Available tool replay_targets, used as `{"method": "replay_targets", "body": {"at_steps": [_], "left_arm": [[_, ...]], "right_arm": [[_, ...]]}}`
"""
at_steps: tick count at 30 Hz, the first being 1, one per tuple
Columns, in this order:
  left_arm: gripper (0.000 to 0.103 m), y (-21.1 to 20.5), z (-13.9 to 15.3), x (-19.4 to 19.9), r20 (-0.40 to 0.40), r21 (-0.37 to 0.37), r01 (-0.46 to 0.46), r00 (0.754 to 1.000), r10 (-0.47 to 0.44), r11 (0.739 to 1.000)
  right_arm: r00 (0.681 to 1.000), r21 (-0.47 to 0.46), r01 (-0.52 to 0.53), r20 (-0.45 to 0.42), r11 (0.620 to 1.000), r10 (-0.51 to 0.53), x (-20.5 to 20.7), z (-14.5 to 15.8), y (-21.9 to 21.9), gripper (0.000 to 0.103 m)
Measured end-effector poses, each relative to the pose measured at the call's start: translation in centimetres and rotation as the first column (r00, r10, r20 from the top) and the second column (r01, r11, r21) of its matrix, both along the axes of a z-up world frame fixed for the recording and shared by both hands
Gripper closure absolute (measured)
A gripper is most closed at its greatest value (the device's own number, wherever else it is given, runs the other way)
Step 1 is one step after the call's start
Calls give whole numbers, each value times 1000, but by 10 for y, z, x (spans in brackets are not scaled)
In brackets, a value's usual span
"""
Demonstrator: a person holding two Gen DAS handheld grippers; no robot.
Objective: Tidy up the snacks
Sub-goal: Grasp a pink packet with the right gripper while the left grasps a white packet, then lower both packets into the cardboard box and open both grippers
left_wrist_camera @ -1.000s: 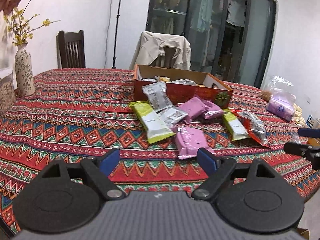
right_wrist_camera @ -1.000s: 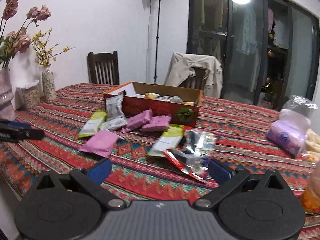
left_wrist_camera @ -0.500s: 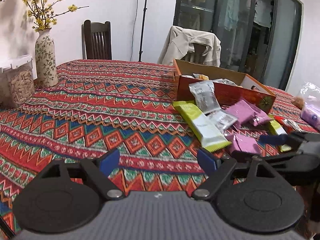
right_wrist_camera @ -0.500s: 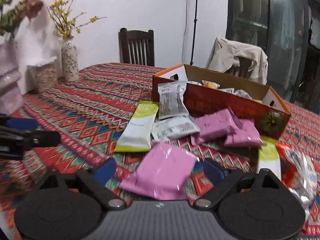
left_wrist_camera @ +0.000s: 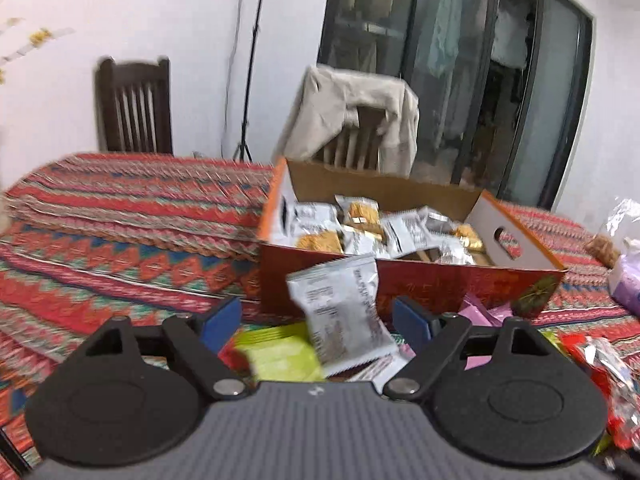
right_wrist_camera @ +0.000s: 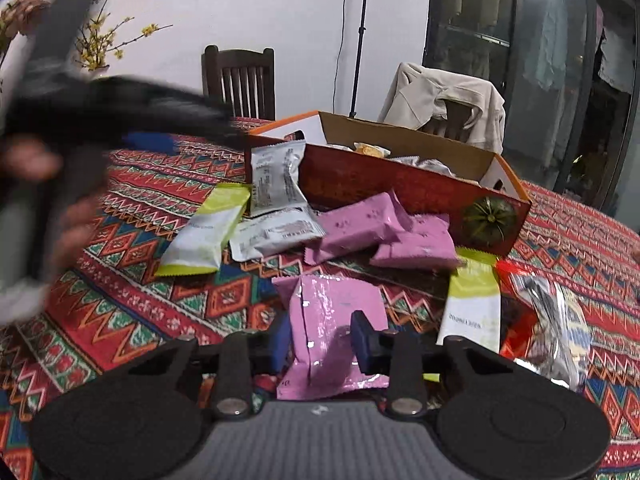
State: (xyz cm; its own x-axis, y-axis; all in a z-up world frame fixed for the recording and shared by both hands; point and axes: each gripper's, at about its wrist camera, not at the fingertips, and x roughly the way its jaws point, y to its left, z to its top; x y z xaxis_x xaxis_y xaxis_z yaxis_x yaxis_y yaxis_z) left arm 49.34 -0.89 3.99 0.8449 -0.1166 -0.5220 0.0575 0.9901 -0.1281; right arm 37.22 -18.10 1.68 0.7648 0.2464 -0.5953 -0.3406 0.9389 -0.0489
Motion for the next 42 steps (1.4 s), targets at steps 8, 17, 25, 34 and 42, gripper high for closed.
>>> {"method": "replay_targets", "body": {"at_steps": [8,17,25,34,42], "left_arm": [[52,-18,-29,37,-95,-12,22,995,-23,1000],[58,-9,-3,-2,-15,-40,33,999,-34,999],[58,12,20,-98,36,-101,55,998,-52,993],[58,10,11,-172,6,-94,47,999,-46,995],[58,-6,28,-170,62,-78,105,993,-101,991]], "right_arm": [[1000,-20,-9,22,1000,9,12,-7,-3,40],[999,32,-9,-53,999,11,44,-15,-10,40],[998,61,-34,-52,998,38,6,-12,-15,42],[999,89,-44,-13,995,46,-45,8,-30,42],[999,119,-31,45,992,26,-60,27,-48,42]]}}
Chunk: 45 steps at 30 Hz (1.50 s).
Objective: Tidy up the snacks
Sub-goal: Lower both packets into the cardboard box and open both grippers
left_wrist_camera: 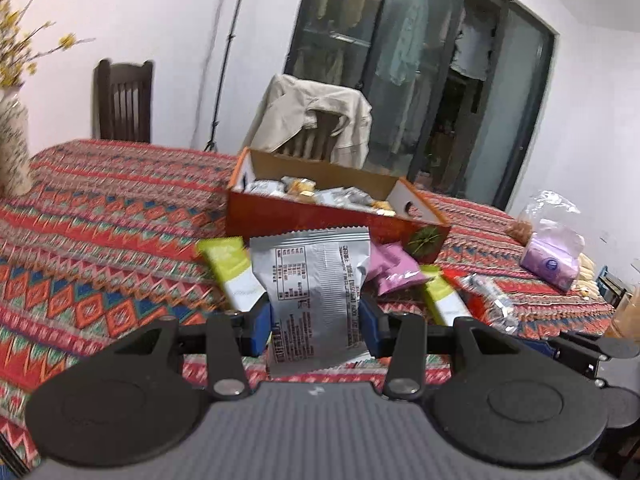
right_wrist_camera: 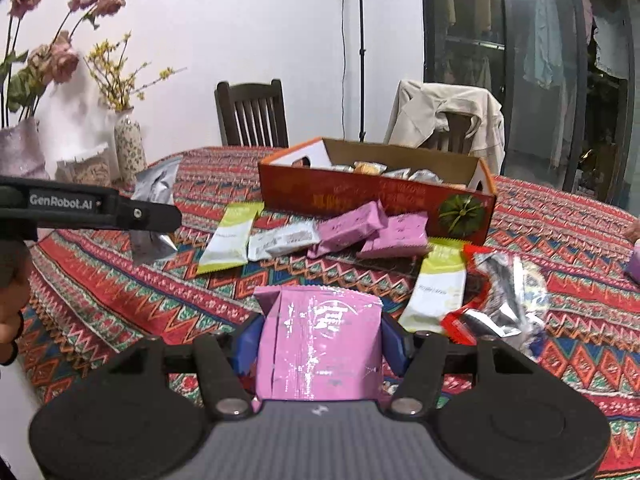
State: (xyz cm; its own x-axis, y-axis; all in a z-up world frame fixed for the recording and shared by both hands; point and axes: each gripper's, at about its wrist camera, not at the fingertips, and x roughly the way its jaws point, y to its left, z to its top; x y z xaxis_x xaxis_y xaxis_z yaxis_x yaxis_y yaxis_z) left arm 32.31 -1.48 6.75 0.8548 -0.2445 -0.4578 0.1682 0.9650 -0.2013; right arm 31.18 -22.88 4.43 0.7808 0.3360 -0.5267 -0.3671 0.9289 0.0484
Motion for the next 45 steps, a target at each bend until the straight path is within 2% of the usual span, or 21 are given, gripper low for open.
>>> {"method": "replay_targets", "body": {"at_steps": [5,9,12,14,17,19,22,26,30,33,35,37,41,45], "left_arm": [[58,-11,28,31,66,3,74,995,-74,997],[58,-15,54,71,85,7,131,988,-132,991],[58,-22,67,112,73,6,174,982,-174,985],[57,-28,69,149,35,1,193,981,-192,981],[57,-38,58,207,-56,-17,208,977,-208,978],[57,-46,41,248,-134,-19,185,973,-186,982],[58,-56,13,288,-215,16,161,964,-154,987],[57,-70,-13,322,-276,49,174,949,-154,983],[57,-78,-28,335,-308,77,186,939,-154,980],[53,-79,-36,337,-323,81,190,934,-155,978],[47,-79,-38,336,-323,79,198,932,-163,977],[41,-78,-37,333,-315,84,199,935,-163,976],[41,-72,-29,328,-301,90,199,939,-163,976],[41,-62,-11,314,-270,98,188,950,-156,977]], "right_arm": [[999,32,-4,52,999,3,13,25,-17,42],[992,-8,-7,127,1000,8,36,53,-24,42],[987,2,-2,159,1000,2,72,76,-36,42],[988,11,12,153,1000,-14,104,88,-44,42],[994,25,36,107,999,-39,162,98,-53,42],[994,-17,69,80,997,-68,201,97,-51,42],[994,-98,110,38,989,-107,254,83,-44,42],[989,-191,133,-33,973,-142,311,52,-32,42],[983,-302,143,-65,943,-170,344,23,-17,42],[980,-313,139,-91,940,-175,354,7,-15,42],[980,-317,139,-90,938,-176,355,2,-13,42],[981,-322,139,-85,936,-175,356,1,-13,41],[981,-321,147,-75,936,-180,359,3,-15,39],[983,-294,156,-46,943,-177,349,21,-19,39]]}}
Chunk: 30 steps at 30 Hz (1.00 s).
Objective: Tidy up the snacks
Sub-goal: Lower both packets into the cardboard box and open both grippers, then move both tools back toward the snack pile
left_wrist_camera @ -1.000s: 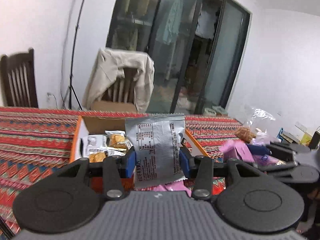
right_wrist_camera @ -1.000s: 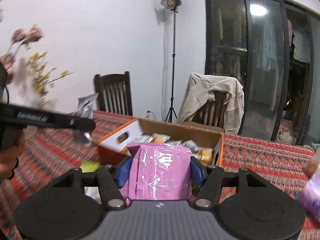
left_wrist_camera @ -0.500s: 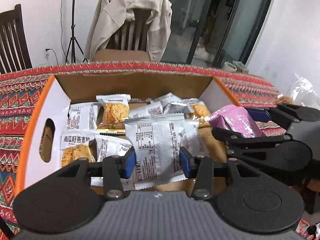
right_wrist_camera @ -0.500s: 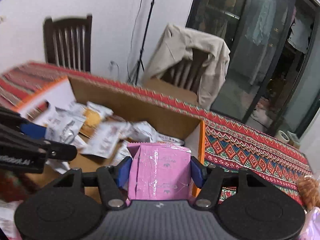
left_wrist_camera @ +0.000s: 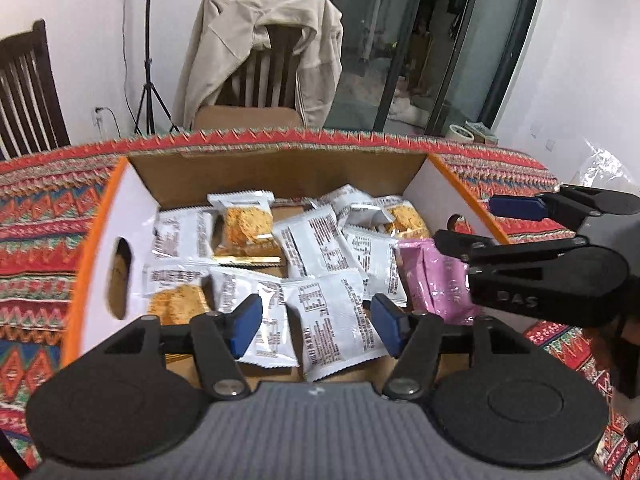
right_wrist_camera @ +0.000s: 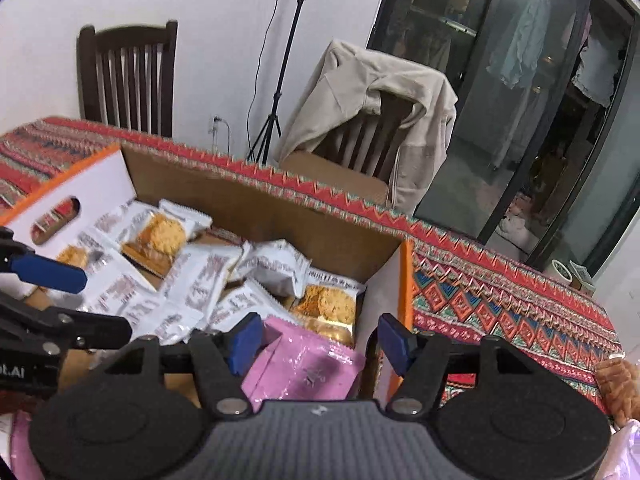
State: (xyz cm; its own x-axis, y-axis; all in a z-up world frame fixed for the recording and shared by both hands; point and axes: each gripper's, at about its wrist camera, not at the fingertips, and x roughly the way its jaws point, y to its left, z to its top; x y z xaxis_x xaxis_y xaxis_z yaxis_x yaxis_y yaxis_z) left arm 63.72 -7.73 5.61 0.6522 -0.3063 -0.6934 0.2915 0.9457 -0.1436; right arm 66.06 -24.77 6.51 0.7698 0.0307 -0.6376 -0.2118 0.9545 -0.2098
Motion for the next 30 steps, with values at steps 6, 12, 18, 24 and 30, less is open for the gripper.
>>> {"method": "replay_targets", "body": {"at_steps": [6,12,18,24,30], "left_arm": [[34,16,36,-48,91,-11,-6,996,7,1000],[6,29,68,-113,183,-20,-57,981,60,998],[0,48,88,-186,265,-61,-97,958,110,993],[0,63,90,-274,381,-25,-174,909,170,984],[0,70,71,-354,436,-25,-238,871,224,971]], "right_arm": [[996,12,-43,73,999,42,-40,38,-6,34],[988,49,-88,129,995,81,-95,73,-12,30],[972,77,-147,197,986,129,-171,102,-19,23],[953,100,-186,261,977,155,-252,116,-22,15],[930,71,-229,311,971,197,-342,105,-16,14]]}}
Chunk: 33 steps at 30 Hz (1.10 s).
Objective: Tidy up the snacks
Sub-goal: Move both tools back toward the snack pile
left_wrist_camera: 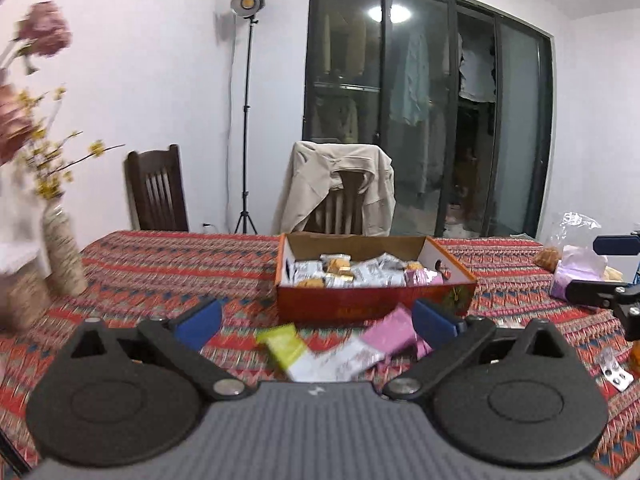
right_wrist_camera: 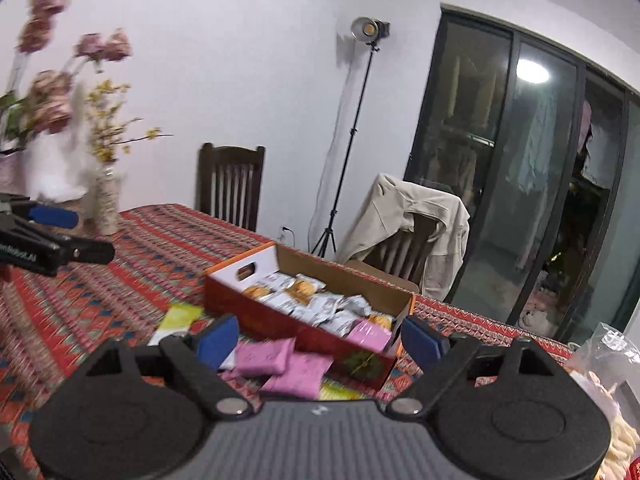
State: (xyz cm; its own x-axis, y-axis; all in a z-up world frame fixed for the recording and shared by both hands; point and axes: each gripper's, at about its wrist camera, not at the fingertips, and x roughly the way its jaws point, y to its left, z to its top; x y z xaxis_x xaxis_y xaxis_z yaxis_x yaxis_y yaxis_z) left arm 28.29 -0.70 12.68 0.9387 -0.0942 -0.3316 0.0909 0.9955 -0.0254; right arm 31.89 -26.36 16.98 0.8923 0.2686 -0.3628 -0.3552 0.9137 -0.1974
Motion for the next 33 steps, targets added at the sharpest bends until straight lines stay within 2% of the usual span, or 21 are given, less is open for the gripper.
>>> {"method": "replay_targets", "body": {"at_steps": [3,6,10,14,19,26,33], "left_arm": [[0,-2,-10,-27,4,24,7,1000,-7,1000],[0,1,-19,-48,-17,14,16,1000,-16,1000],[0,11,-36,-63,-75,-39,-35,997,32,999],[0,26,-54,-64,-143,-62,-99,986,90,993],[0,39,-63,-66,-176,-76,-150,975,135,986],[0,36,-64,-58,-180,-51,-153,973,141,987],[0,34,-77,-32,-206,-27,-150,968,142,988]], "right_arm": [[1000,14,-10,10,1000,10,-38,-11,1,14],[1000,53,-14,7,999,14,-68,-22,2,13],[1000,97,-1,-12,995,2,-101,-42,2,12],[996,156,37,-89,987,-23,-120,-69,-6,12],[987,141,101,-135,985,-82,-124,-90,-12,12],[988,183,110,-123,977,-89,-117,-88,-16,12],[981,191,149,-155,970,-120,-96,-96,-20,12]]}}
